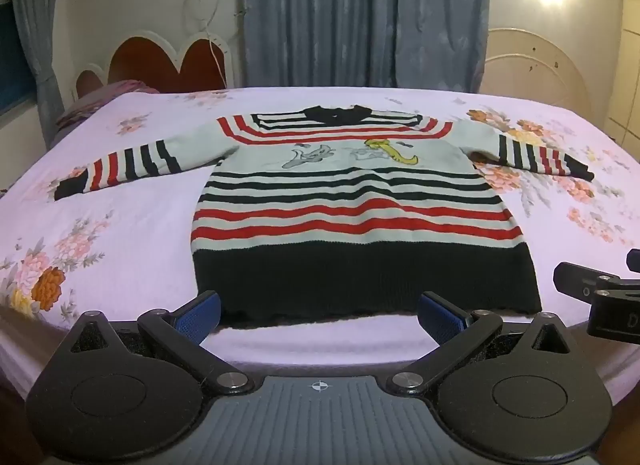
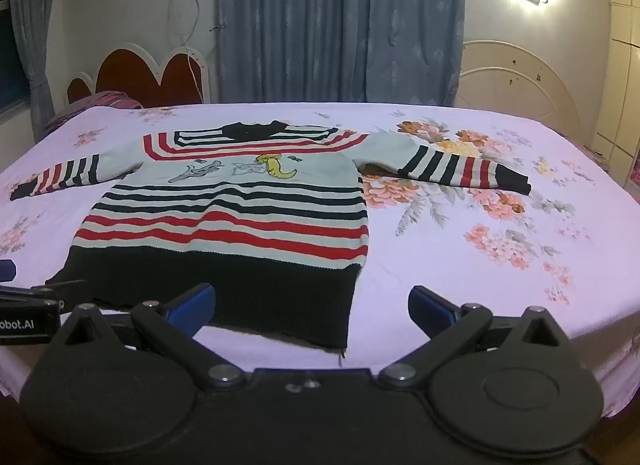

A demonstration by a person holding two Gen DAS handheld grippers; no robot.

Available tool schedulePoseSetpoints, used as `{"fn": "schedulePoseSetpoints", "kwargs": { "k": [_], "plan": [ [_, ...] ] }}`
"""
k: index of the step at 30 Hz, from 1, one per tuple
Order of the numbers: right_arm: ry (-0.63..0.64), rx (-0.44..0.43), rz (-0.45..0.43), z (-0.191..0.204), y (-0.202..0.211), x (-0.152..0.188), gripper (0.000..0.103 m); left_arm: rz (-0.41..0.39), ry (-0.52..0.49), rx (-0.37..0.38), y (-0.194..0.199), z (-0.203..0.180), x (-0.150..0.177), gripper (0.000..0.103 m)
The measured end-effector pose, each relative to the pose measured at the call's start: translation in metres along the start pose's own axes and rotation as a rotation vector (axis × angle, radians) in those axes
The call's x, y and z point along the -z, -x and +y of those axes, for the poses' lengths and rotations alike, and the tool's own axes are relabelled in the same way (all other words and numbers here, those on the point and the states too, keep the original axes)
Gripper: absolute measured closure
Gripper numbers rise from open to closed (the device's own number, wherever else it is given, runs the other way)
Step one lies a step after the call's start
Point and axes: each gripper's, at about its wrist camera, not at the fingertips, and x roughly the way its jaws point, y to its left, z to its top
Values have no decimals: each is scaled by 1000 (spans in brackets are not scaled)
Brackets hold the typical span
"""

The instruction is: Fold small clothes

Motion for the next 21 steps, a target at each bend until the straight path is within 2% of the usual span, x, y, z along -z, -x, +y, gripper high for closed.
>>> {"fn": "schedulePoseSetpoints", "kwargs": {
  "k": [21],
  "plan": [
    [3,3,2,0,-1,-1,1,-7,6,0,1,0,2,0]
  ]
}}
